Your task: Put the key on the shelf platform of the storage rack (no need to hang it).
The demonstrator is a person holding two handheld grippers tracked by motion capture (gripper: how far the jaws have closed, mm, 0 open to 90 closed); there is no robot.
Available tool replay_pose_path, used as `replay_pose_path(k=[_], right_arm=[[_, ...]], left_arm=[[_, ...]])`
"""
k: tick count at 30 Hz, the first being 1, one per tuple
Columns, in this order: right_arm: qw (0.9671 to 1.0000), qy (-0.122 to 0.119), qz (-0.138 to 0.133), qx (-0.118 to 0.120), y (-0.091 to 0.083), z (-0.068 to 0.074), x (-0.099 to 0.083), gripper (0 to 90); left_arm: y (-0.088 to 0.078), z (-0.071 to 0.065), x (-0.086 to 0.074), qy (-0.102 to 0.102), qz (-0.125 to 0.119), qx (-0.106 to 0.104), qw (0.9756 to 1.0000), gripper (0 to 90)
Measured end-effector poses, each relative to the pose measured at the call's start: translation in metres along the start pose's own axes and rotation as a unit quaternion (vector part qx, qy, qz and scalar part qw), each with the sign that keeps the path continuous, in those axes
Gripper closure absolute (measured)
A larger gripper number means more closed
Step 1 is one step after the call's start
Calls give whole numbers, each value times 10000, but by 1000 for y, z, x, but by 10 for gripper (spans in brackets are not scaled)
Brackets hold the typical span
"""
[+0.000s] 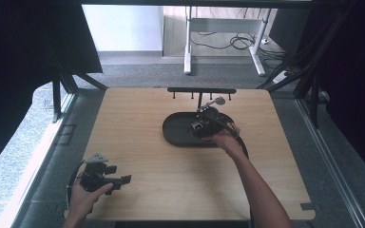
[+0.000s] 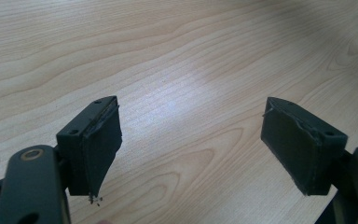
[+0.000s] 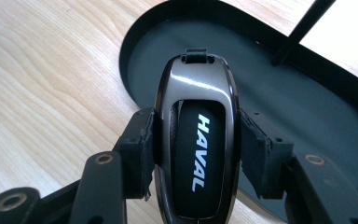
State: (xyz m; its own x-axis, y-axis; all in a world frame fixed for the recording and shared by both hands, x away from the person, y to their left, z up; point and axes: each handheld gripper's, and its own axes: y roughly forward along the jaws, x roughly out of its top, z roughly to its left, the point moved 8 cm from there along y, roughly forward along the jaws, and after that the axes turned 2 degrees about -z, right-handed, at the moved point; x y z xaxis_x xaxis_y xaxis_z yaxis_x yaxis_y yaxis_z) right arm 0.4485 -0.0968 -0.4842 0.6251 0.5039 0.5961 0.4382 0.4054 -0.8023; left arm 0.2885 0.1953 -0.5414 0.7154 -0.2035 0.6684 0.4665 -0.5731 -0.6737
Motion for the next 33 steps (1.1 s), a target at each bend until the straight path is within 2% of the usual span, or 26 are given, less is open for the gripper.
replay_pose_path(k=[17, 33], right_arm=[[9992, 310, 6, -242, 17, -20, 4, 493], [9978, 410, 100, -507, 31, -35, 8, 493]], left_arm=[[0, 0, 0, 5, 12, -24, 10000, 203], [-1, 0, 0, 5, 2, -34, 10000, 202]])
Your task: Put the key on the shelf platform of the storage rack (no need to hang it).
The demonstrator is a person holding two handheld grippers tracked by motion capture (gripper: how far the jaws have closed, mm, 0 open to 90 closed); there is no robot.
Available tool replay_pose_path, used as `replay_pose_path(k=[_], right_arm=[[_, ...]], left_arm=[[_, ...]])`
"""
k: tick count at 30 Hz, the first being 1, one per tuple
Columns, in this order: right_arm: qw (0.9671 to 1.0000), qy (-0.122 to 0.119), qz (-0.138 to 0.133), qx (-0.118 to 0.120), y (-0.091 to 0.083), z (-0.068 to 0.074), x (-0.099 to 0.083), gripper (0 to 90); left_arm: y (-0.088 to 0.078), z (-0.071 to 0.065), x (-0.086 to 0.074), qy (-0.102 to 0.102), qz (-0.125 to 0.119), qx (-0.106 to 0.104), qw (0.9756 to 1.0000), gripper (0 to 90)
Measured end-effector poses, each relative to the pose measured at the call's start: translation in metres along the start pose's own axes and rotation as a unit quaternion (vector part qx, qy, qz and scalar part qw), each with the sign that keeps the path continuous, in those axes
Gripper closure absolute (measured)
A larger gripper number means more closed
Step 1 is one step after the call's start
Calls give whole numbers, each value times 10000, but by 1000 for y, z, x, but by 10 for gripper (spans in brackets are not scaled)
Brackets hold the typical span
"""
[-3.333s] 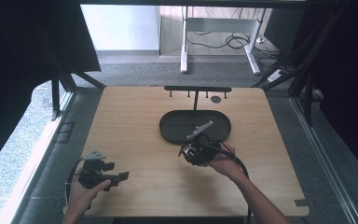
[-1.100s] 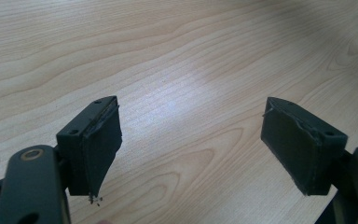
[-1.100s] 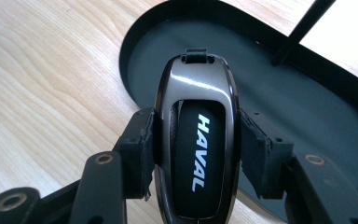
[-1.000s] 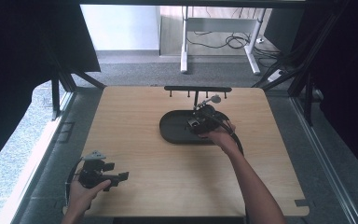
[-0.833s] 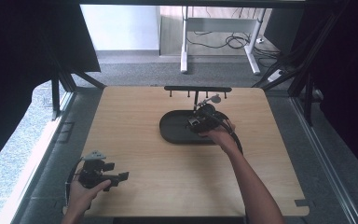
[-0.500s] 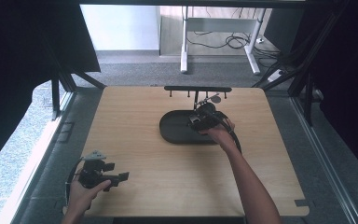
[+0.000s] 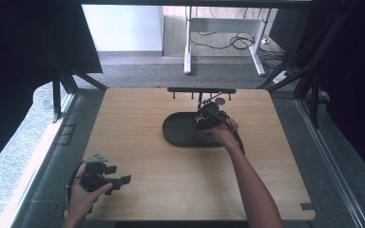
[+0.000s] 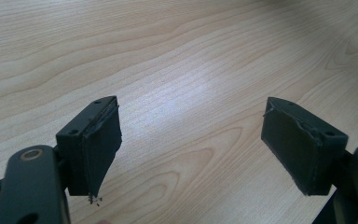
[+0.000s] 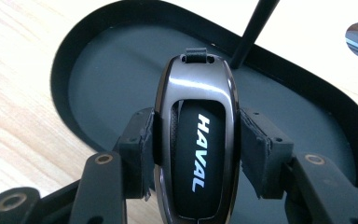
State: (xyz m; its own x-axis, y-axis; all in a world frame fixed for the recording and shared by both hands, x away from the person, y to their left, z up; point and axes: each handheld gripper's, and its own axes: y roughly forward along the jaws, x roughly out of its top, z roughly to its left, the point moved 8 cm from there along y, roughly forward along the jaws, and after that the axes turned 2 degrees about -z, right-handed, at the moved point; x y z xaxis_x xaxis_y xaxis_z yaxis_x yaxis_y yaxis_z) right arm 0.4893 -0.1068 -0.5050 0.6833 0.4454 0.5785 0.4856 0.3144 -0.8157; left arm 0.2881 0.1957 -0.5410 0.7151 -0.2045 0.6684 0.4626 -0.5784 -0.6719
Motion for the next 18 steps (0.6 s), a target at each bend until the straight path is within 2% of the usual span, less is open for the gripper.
replay_pose_path(k=[18], right_arm=[[9998, -13, 143, -168, 19, -4, 0, 492]], left_arm=[[-1, 1, 0, -3, -9, 11, 10000, 202]])
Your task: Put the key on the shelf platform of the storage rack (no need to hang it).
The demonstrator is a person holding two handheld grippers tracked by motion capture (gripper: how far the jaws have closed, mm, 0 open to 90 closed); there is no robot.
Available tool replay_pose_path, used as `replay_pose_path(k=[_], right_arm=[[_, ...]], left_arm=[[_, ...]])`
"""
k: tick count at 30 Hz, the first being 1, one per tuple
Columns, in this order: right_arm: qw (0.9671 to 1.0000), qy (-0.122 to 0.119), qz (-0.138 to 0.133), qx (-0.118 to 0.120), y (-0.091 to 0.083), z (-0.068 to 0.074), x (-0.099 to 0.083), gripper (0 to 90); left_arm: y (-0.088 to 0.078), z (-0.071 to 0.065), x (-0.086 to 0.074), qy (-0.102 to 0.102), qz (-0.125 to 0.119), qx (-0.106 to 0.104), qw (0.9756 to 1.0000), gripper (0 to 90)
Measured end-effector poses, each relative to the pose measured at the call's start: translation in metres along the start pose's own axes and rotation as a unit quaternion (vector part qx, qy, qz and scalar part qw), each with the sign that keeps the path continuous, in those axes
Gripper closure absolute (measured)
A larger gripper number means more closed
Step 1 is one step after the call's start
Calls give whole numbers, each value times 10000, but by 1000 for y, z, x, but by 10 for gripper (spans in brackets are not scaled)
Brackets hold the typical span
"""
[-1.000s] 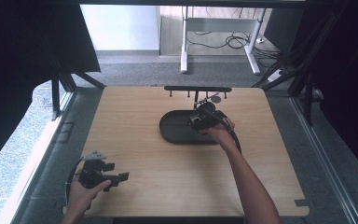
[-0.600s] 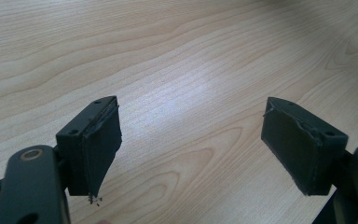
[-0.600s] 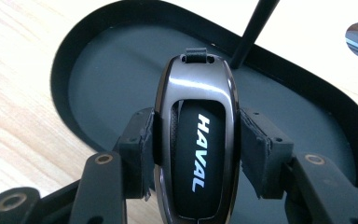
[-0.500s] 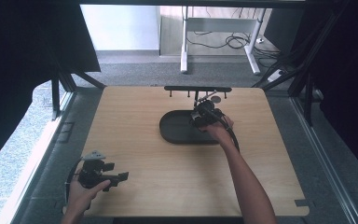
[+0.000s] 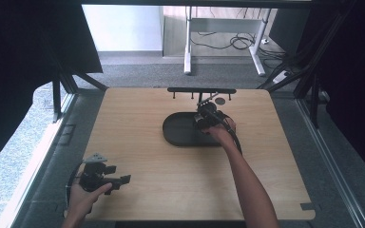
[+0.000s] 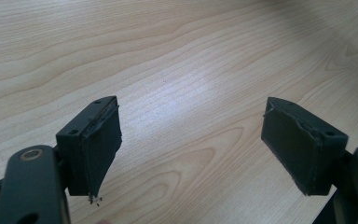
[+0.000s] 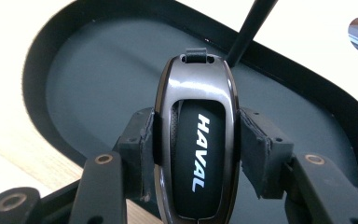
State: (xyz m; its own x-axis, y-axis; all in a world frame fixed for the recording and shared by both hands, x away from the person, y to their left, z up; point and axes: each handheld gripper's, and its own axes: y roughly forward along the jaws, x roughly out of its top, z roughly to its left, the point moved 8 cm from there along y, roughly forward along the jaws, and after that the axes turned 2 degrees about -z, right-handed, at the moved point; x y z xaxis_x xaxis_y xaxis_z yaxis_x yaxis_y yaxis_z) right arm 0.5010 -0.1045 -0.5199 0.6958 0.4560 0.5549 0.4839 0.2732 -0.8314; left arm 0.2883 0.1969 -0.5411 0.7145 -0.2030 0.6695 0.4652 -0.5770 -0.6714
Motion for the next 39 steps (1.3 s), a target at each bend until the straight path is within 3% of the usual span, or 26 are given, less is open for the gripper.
replay_pose_path(k=[17, 39], right_arm=[[9996, 23, 280, -76, 27, -1, -13, 492], [9985, -53, 534, -76, 44, 1, -30, 491]], left_arm=[[2, 0, -1, 12, 32, -3, 10000, 202], [2, 0, -1, 11, 31, 8, 10000, 203]])
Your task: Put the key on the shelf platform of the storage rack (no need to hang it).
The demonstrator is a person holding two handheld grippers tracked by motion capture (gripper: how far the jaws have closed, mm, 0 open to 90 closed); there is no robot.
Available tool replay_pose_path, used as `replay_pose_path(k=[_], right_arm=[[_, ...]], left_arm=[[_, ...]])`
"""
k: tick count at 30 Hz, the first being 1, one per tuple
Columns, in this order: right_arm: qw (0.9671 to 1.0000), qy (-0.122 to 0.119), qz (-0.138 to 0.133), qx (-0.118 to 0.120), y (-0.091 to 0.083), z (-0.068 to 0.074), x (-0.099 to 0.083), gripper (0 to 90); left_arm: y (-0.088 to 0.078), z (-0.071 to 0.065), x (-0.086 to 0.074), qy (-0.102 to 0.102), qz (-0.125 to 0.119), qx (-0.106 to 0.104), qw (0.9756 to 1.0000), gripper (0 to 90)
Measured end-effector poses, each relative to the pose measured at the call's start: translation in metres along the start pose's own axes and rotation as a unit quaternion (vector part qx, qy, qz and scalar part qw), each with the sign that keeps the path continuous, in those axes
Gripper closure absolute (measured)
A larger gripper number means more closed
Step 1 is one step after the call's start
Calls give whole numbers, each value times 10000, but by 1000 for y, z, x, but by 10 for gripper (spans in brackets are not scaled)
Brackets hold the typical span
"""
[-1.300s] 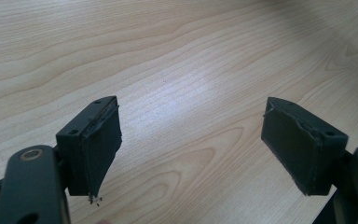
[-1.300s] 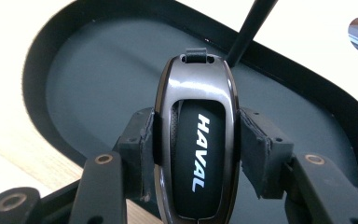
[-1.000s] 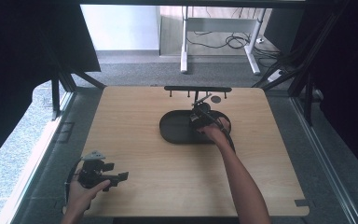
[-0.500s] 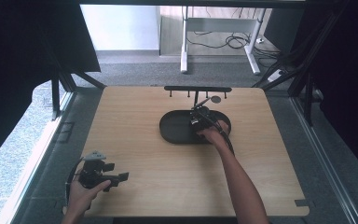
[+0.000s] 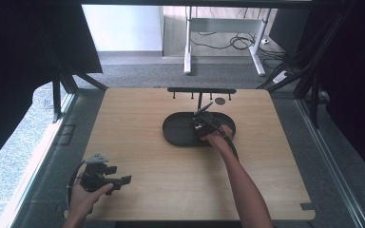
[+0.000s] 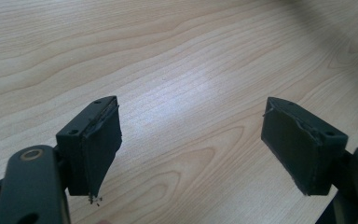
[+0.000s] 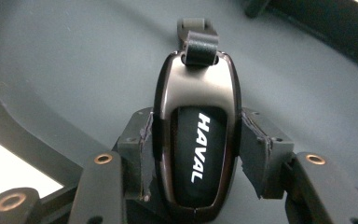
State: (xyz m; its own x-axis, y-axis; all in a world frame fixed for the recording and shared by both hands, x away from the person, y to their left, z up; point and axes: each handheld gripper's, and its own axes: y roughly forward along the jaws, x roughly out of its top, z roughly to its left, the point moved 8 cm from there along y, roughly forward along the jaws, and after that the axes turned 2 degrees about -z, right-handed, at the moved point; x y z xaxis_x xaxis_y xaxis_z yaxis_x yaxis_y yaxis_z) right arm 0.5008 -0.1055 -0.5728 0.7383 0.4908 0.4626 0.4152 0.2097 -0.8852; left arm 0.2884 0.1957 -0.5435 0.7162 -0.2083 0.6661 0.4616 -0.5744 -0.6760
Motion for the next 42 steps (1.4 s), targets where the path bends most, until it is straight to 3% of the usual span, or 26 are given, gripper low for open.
replay_pose_path(k=[13, 18, 28, 32, 42], right_arm=[[9999, -21, 100, -35, 5, -3, -3, 481], [9999, 59, -83, -41, 0, -1, 1, 430], [9989, -103, -446, -20, -25, 5, 7, 418], [9980, -125, -596, 167, -39, 10, 6, 418], [9939, -364, -969, 382, -72, 14, -19, 421]], left_arm=[[0, 0, 0, 6, 15, 0, 10000, 203], [2, -1, -1, 8, 39, -4, 10000, 203], [2, -2, -1, 23, 37, -6, 10000, 202], [2, -2, -1, 27, 46, -3, 10000, 203], [5, -4, -1, 50, 77, 2, 10000, 203]])
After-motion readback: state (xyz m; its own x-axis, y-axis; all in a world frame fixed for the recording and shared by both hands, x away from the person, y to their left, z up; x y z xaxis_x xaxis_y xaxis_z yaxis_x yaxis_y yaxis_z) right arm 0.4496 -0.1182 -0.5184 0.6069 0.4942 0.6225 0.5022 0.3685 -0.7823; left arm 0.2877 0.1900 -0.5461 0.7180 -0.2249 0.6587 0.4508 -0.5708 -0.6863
